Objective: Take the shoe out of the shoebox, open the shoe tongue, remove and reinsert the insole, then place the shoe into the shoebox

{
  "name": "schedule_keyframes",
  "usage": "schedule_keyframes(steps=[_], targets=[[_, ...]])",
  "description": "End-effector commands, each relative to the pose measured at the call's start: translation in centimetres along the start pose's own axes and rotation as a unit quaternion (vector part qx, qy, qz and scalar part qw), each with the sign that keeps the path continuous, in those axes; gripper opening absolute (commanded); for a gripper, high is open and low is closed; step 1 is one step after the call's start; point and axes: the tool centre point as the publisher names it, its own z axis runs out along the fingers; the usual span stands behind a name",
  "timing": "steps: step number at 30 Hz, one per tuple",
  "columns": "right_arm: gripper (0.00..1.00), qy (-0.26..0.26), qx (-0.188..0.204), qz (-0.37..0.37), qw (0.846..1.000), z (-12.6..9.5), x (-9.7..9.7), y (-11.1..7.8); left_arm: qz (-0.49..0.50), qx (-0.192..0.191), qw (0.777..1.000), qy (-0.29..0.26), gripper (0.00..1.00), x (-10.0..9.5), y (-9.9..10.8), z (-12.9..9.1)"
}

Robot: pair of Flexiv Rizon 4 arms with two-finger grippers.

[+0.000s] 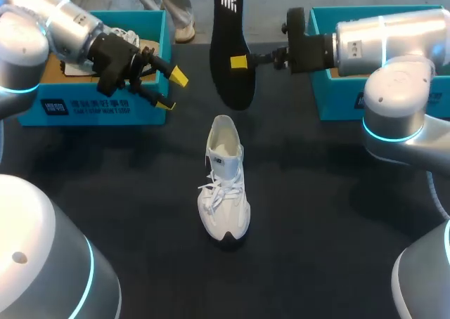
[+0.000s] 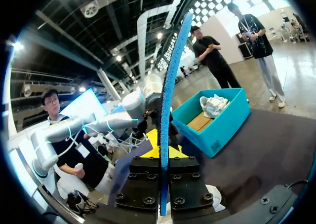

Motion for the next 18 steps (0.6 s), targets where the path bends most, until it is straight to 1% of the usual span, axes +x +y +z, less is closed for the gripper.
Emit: schedule_keyframes(steps=[1, 7, 12, 18], targets=[[0.0, 0.005, 0.001, 0.0, 1.0, 0.68, -0.96, 0.0, -0.004, -0.02, 1.0, 0.001, 1.0, 0.14, -0.46, 0.37], [0.0, 0.005, 0.001, 0.0, 1.0, 0.68, -0.96, 0.0, -0.009, -0.017, 1.0, 0.008, 1.0, 0.34, -0.29, 0.62], [0.0, 0.005, 0.001, 0.0, 1.0, 0.68, -0.96, 0.0, -0.014, -0.023, 1.0, -0.001, 1.0, 0.63, -0.26, 0.95], [0.0, 0.005, 0.001, 0.0, 1.0, 0.68, -0.96, 0.0, -0.021, -0.009, 1.0, -0.002, 1.0, 0.8, -0.26, 1.22]])
